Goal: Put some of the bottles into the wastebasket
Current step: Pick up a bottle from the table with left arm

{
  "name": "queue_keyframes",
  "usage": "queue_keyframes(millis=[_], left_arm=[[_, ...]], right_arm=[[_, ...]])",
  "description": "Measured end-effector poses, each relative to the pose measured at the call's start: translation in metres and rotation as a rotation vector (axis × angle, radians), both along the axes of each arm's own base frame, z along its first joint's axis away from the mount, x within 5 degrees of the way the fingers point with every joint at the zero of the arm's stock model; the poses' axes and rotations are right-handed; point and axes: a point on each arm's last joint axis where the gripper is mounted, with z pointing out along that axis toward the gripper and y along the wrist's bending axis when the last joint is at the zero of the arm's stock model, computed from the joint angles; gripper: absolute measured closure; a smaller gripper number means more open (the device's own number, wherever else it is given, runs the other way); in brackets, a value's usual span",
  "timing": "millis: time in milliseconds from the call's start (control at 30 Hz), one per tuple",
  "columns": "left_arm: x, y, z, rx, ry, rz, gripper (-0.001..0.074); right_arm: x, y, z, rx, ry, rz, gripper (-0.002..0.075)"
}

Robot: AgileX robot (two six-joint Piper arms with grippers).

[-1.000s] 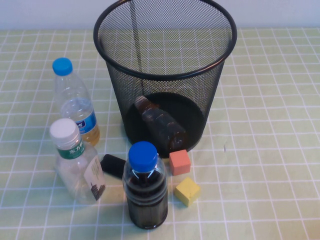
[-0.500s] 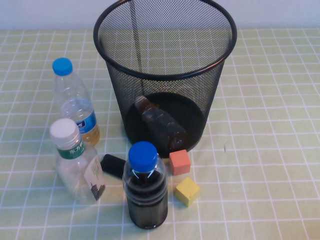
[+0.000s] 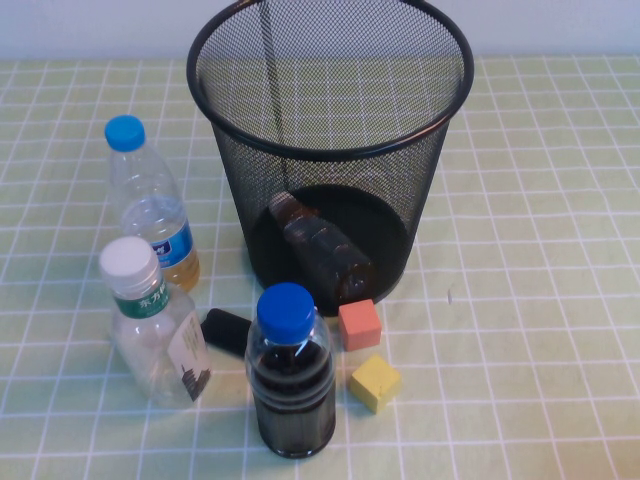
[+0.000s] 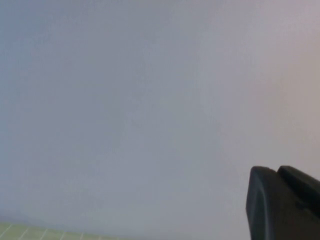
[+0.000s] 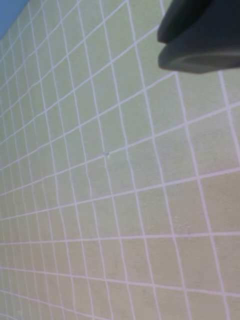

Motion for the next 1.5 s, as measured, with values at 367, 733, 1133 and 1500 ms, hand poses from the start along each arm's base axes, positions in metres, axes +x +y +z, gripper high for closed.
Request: queue_keyframes(millis=[367, 733, 1133, 1500], left_arm=[[0.042, 0.008, 0.035, 0.539, 0.641, 0.151, 0.0739], [0.08, -0.02, 0.01, 0.443, 0.914, -0.199, 0.0739], [0.137, -0.045, -0.004, 0.317, 1.207, -0.384, 0.0734], [0.192, -0.067, 0.03, 0.246, 1.364, -0.539, 0.0283]], right_arm=[[0.0, 0.0, 0.0, 0.0, 0.0, 0.0, 0.0726], [0.0, 0.0, 0.0, 0.0, 0.0, 0.0, 0.0726], [0.0, 0.0, 0.0, 0.0, 0.0, 0.0, 0.0726], [0.0, 0.0, 0.0, 0.0, 0.0, 0.0, 0.0726]])
